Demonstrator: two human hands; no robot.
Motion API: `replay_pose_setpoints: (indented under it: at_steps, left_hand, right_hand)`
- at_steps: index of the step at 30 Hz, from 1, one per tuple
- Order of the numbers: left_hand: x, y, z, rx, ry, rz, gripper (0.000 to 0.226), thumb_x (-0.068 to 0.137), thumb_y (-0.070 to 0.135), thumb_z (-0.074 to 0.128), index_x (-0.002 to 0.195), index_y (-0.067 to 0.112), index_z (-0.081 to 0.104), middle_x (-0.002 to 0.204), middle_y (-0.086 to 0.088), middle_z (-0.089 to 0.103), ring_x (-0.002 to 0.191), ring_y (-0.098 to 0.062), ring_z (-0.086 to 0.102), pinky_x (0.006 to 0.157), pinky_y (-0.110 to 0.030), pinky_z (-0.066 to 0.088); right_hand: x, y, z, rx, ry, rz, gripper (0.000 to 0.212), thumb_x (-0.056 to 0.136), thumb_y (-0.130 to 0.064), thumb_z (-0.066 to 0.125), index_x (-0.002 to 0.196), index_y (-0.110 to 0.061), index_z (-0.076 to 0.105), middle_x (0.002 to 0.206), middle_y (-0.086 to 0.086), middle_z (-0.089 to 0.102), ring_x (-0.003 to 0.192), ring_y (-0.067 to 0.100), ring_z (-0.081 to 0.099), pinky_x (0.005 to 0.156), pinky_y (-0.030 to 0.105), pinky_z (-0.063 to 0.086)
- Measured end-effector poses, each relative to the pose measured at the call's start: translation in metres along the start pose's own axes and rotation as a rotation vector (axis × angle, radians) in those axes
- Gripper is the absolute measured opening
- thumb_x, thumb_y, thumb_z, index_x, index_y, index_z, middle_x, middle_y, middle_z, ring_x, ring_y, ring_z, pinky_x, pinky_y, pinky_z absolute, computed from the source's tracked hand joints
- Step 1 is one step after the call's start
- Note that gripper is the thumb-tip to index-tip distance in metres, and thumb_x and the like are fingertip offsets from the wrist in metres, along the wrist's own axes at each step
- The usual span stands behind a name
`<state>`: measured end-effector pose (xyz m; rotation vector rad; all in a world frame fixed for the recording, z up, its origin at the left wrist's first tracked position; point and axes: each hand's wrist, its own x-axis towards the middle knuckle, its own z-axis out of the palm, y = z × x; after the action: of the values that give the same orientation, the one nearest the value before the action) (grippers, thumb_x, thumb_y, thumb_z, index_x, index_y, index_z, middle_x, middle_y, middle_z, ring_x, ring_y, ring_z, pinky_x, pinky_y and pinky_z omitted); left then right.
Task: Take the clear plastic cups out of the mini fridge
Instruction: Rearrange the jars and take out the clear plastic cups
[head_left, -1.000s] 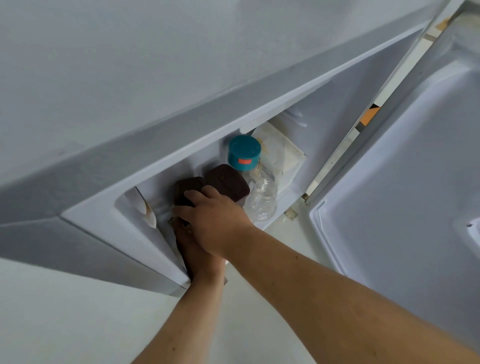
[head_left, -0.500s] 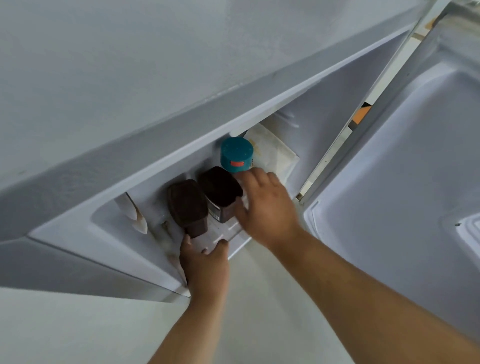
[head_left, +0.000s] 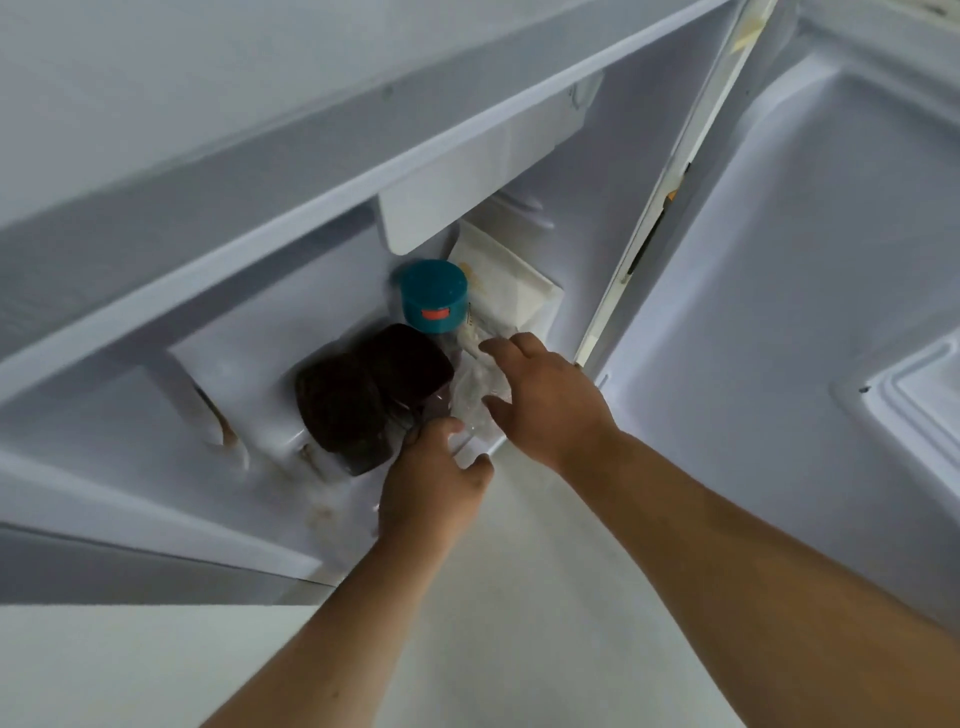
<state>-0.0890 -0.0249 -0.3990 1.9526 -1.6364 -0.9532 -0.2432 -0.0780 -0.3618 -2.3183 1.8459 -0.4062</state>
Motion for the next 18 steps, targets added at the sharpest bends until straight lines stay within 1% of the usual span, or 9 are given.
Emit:
replay_pose_setpoints:
  at_steps: [2,5,9,11,14,18]
  left_hand:
    - [0.006,0.003,0.003,0.026,-0.002,0.043,0.048,0.086,0.037,0.073,0.13,0.027,0.057,0.129,0.0,0.064,0.114,-0.025,0.064,0.092,-0.035,0.053]
    - [0.014,0.012,0.01,0.084,0.03,0.082,0.059,0.084,0.037,0.075,0.137,0.024,0.053,0.134,-0.005,0.061,0.118,-0.028,0.063,0.093,-0.038,0.052]
    - [0.018,0.024,0.021,0.221,0.07,0.218,0.071,0.082,0.038,0.079,0.144,0.02,0.048,0.14,-0.008,0.055,0.121,-0.031,0.061,0.091,-0.043,0.053]
    - [0.024,0.029,0.026,0.275,0.051,0.261,0.078,0.082,0.041,0.081,0.147,0.019,0.043,0.146,-0.007,0.05,0.125,-0.031,0.059,0.092,-0.045,0.056]
    - [0.043,0.037,0.031,0.404,-0.066,0.248,0.089,0.081,0.046,0.08,0.152,0.023,0.03,0.158,-0.007,0.037,0.133,-0.032,0.055,0.098,-0.047,0.056]
    - [0.068,0.049,0.035,0.616,-0.164,0.135,0.106,0.08,0.052,0.079,0.158,0.027,0.012,0.168,-0.011,0.019,0.146,-0.038,0.039,0.106,-0.052,0.051]
  right_hand:
    - [-0.01,0.0,-0.005,0.03,0.051,0.0,0.061,0.093,-0.035,0.071,0.147,-0.028,0.044,0.133,0.0,0.055,0.1,0.025,0.065,0.074,0.039,0.061]
    - [-0.025,0.003,-0.012,0.06,0.112,0.033,0.059,0.092,-0.034,0.071,0.145,-0.028,0.045,0.133,0.0,0.055,0.101,0.026,0.064,0.072,0.037,0.059]
    - [-0.045,0.006,-0.02,0.06,0.167,0.102,0.057,0.09,-0.031,0.072,0.141,-0.027,0.047,0.13,0.0,0.054,0.098,0.026,0.064,0.065,0.038,0.058]
    - [-0.054,0.007,-0.022,0.031,0.167,0.124,0.056,0.089,-0.03,0.072,0.139,-0.026,0.048,0.129,0.001,0.053,0.096,0.027,0.064,0.063,0.039,0.058]
    - [-0.066,0.01,-0.024,-0.005,0.174,0.156,0.056,0.088,-0.028,0.074,0.138,-0.026,0.05,0.129,0.002,0.055,0.09,0.027,0.065,0.059,0.039,0.058]
    - [-0.08,0.012,-0.028,-0.017,0.16,0.168,0.057,0.085,-0.027,0.078,0.134,-0.025,0.051,0.127,0.005,0.056,0.083,0.027,0.066,0.055,0.033,0.053]
